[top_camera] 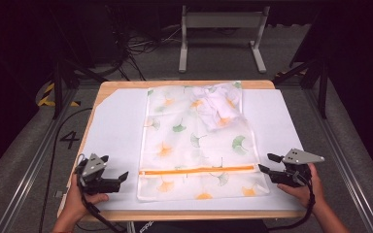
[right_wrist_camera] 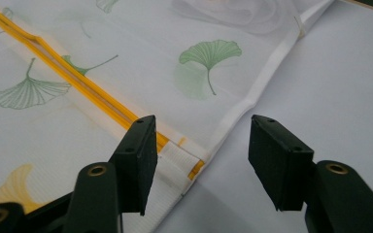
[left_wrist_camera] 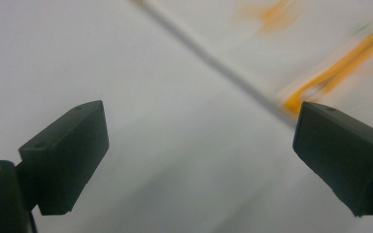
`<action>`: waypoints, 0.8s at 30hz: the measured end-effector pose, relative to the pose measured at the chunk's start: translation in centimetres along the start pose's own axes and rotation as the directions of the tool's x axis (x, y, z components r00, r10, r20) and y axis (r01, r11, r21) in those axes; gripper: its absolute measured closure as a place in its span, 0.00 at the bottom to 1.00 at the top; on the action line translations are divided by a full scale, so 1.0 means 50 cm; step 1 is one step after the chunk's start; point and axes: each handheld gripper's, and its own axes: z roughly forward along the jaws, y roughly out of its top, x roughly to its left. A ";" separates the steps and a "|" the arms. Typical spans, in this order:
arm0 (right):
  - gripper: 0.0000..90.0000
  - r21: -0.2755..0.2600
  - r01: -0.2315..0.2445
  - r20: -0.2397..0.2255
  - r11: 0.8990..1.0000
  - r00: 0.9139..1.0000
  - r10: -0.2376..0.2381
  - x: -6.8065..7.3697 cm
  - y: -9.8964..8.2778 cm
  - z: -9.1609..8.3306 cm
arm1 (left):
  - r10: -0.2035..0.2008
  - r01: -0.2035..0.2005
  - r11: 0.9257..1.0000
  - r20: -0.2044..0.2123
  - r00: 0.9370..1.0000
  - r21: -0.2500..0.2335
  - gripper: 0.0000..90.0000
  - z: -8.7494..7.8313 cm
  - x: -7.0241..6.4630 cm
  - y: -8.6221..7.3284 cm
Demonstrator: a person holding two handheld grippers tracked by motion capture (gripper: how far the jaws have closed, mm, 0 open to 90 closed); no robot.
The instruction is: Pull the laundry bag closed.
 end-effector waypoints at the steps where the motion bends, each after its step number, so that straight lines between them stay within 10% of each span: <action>1: 0.49 0.000 0.000 0.000 1.000 1.000 0.000 0.000 0.000 0.000 | 0.000 0.000 1.000 0.000 1.000 0.000 0.08 0.000 0.000 0.000; 14: 0.48 -0.026 0.052 -0.088 0.998 0.995 -0.054 0.037 0.068 0.024 | 0.079 -0.074 0.995 0.075 0.994 -0.072 0.40 -0.039 -0.039 0.005; 19: 0.55 -0.022 0.117 -0.129 0.993 0.985 -0.119 0.075 0.112 0.056 | 0.139 -0.132 0.990 0.163 0.977 -0.051 0.68 -0.038 -0.058 0.001; 24: 0.62 -0.039 0.190 -0.220 0.981 0.956 -0.194 0.142 0.177 0.108 | 0.187 -0.189 0.982 0.206 0.961 -0.014 0.92 -0.025 -0.074 0.003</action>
